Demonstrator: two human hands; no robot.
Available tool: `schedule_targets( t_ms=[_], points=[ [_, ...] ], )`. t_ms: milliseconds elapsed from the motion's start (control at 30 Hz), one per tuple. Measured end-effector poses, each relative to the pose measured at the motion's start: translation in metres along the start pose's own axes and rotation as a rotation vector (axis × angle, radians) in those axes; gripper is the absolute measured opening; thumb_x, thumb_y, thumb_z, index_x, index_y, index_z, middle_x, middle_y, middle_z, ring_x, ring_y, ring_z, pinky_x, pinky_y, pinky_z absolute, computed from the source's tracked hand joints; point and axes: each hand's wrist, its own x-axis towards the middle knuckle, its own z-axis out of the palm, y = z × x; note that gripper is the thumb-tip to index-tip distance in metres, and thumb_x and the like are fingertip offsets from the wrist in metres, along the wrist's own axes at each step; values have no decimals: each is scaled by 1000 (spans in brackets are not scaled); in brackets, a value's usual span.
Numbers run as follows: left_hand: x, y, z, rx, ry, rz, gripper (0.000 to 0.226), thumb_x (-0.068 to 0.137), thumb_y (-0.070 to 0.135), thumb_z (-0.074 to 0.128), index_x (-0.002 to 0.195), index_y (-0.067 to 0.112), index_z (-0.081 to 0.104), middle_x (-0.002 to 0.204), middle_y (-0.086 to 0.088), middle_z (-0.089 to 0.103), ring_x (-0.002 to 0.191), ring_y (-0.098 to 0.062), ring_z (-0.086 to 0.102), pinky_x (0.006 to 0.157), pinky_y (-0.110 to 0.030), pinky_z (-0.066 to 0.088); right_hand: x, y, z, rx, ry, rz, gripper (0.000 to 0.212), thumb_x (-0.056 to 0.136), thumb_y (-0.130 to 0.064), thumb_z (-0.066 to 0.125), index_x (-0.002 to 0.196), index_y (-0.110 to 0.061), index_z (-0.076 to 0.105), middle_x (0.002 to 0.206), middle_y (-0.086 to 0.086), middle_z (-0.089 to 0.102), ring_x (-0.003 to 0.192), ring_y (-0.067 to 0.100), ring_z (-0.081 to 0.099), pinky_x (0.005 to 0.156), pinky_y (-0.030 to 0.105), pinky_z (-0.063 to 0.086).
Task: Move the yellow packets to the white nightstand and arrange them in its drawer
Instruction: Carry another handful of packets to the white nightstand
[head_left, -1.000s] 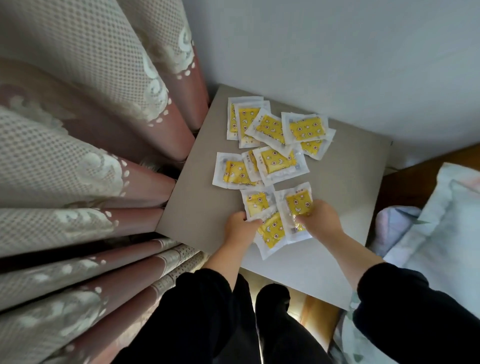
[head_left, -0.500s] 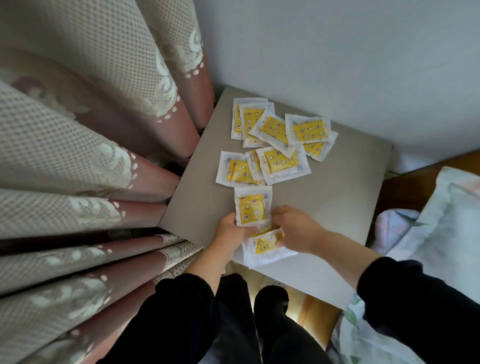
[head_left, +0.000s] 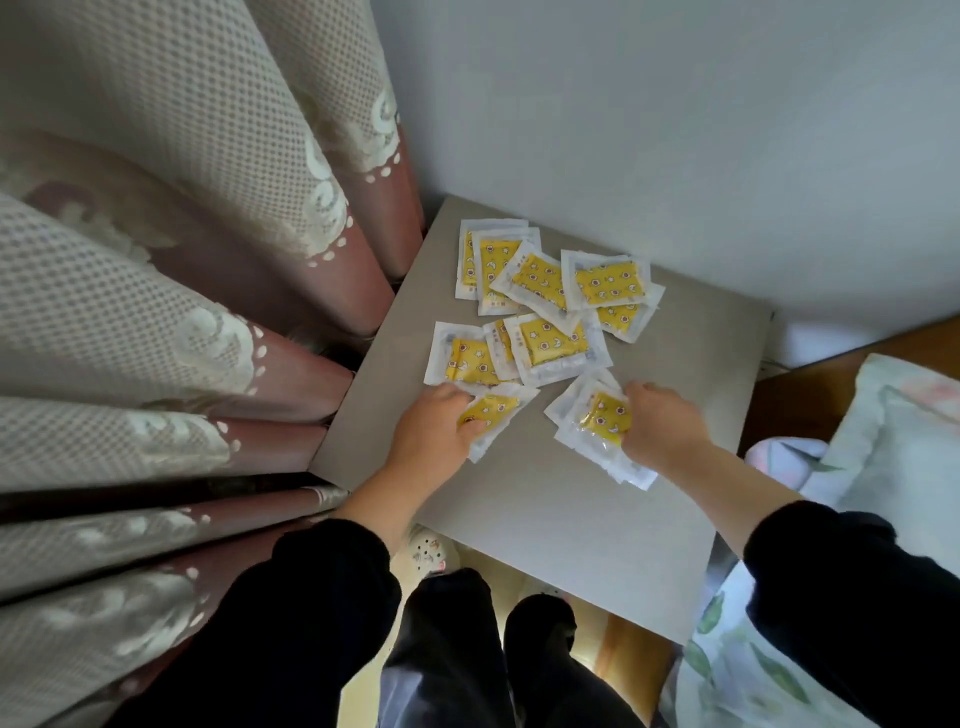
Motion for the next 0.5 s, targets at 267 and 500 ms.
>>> schedule_targets(
  t_ms=[267, 500],
  points=[
    [71, -1, -15, 379, -144, 109, 46, 90, 26, 63, 131, 9, 53, 160, -9, 8, 148, -25, 4, 119, -40, 8, 23, 5, 5, 390, -196, 118, 50, 80, -22, 67, 120, -7, 41, 123, 14, 49, 112, 31, 53, 86, 33, 44],
    [74, 0, -5, 433, -220, 81, 49, 89, 29, 62, 134, 13, 50, 156, -7, 21, 141, -26, 21, 112, -38, 28, 14, -5, 12, 364, -123, 154, 74, 72, -41, 78, 123, -5, 39, 123, 12, 46, 115, 29, 48, 89, 34, 42]
  ],
)
